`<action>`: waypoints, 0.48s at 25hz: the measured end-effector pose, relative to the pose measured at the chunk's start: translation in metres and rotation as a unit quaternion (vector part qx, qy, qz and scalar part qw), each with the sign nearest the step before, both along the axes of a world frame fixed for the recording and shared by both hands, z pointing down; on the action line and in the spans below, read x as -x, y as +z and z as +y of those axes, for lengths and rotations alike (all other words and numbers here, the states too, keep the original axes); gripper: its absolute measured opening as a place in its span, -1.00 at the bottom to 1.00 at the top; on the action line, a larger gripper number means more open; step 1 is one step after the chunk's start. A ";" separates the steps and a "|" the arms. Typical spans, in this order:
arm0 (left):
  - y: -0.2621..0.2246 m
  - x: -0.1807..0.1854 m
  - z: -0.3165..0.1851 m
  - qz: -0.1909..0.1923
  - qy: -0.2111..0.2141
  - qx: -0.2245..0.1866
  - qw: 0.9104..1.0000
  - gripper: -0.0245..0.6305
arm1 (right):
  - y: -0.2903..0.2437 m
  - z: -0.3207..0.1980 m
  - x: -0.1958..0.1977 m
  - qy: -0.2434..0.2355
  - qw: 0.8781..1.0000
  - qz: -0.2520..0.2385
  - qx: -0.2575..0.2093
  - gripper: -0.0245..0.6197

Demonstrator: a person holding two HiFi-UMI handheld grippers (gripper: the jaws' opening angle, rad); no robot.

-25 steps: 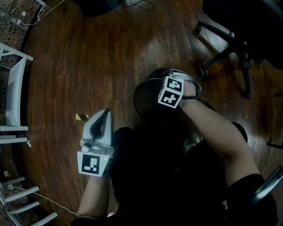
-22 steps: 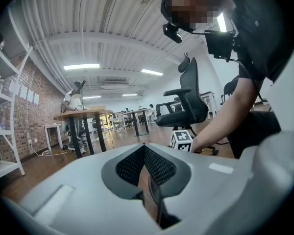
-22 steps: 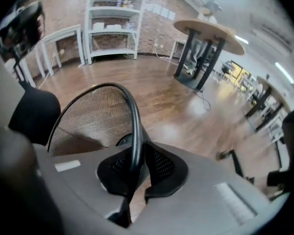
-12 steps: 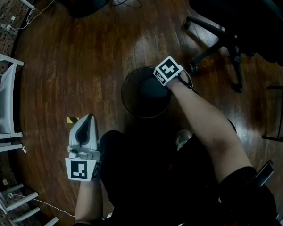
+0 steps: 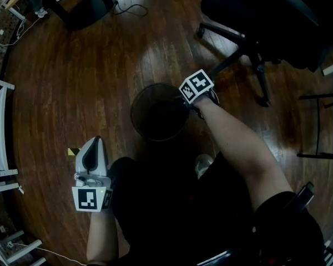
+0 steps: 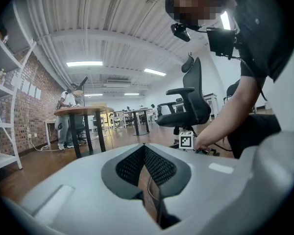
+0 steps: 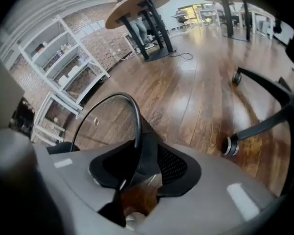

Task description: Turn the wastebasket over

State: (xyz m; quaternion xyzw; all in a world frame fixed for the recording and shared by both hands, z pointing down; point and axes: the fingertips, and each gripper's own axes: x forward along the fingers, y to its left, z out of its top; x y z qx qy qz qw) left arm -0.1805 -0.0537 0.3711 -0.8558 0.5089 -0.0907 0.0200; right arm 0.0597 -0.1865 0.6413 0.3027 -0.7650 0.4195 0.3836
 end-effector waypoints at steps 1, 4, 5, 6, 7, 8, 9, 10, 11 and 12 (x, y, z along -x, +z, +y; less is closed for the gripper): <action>0.004 -0.002 -0.003 -0.001 0.003 0.001 1.000 -0.93 | -0.013 0.002 -0.004 -0.027 0.999 0.006 -0.019 -0.44; 0.009 -0.016 -0.017 0.022 0.022 -0.011 0.999 -0.93 | -0.086 -0.001 -0.004 -0.074 0.989 -0.033 -0.125 -0.49; 0.010 -0.019 -0.022 0.035 0.026 -0.015 0.999 -0.93 | -0.119 -0.002 0.001 -0.063 0.982 -0.074 -0.162 -0.52; 0.012 -0.021 -0.026 0.043 0.025 -0.013 0.999 -0.93 | -0.151 -0.001 0.006 -0.039 0.973 -0.121 -0.195 -0.59; 0.015 -0.022 -0.029 0.045 0.020 -0.007 0.999 -0.93 | -0.180 0.002 0.010 -0.007 0.961 -0.167 -0.222 -0.70; 0.019 -0.025 -0.033 0.041 0.014 0.000 0.999 -0.93 | -0.202 0.006 0.012 0.024 0.948 -0.205 -0.242 -0.76; 0.022 -0.030 -0.038 0.036 0.010 0.002 0.999 -0.93 | -0.215 0.011 0.013 0.048 0.937 -0.235 -0.255 -0.78; 0.024 -0.037 -0.043 0.032 0.010 0.001 0.999 -0.93 | -0.216 0.017 0.014 0.062 0.930 -0.253 -0.260 -0.85; 0.025 -0.045 -0.048 0.030 0.010 -0.002 1.000 -0.93 | -0.209 0.020 0.015 0.069 0.928 -0.261 -0.257 -0.89; 0.027 -0.053 -0.054 0.031 0.008 -0.004 0.999 -0.93 | -0.197 0.021 0.016 0.074 0.930 -0.264 -0.244 -0.91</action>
